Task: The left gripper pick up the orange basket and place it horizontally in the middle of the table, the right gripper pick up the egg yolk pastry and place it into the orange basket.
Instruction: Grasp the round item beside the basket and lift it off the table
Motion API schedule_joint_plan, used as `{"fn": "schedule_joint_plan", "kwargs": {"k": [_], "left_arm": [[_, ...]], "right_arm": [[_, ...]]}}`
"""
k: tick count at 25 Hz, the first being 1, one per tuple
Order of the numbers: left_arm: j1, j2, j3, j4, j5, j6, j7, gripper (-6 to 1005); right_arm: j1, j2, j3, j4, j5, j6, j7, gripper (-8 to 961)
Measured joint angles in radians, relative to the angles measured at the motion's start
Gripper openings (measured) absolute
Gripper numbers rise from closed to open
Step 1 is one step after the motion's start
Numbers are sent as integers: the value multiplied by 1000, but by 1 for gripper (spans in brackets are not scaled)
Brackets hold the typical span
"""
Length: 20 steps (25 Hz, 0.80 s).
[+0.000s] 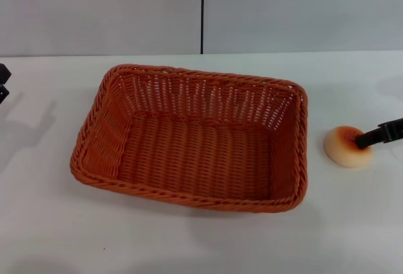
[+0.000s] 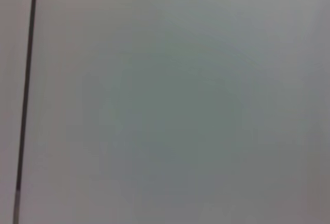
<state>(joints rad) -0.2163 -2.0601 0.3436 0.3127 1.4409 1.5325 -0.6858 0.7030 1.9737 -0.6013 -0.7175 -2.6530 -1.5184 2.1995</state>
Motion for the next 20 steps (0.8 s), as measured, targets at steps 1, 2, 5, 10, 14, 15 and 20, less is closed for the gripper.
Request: {"fn": "schedule_joint_plan", "kwargs": {"k": [1, 2, 5, 10, 14, 15, 20], "left_arm": [[0, 0, 0, 0, -4, -1, 0, 743], [0, 0, 0, 0, -7, -2, 0, 743], [-2, 0, 0, 0, -14, -4, 0, 743], [-3, 1, 0, 0, -14, -6, 0, 743], [-1, 2, 0, 1, -15, -6, 0, 743], [-1, 2, 0, 1, -16, -6, 0, 743], [2, 2, 0, 2, -18, -6, 0, 743]], "right_arm": [[0, 0, 0, 3, 0, 1, -2, 125], [1, 1, 0, 4, 0, 1, -3, 83], [1, 3, 0, 5, 1, 1, -6, 44], [0, 4, 3, -14, 1, -31, -1, 5], [-6, 20, 9, -73, 1, -110, 14, 5], [-10, 27, 7, -98, 1, -127, 22, 5], [-41, 58, 2, -221, -2, -231, 63, 5]]}}
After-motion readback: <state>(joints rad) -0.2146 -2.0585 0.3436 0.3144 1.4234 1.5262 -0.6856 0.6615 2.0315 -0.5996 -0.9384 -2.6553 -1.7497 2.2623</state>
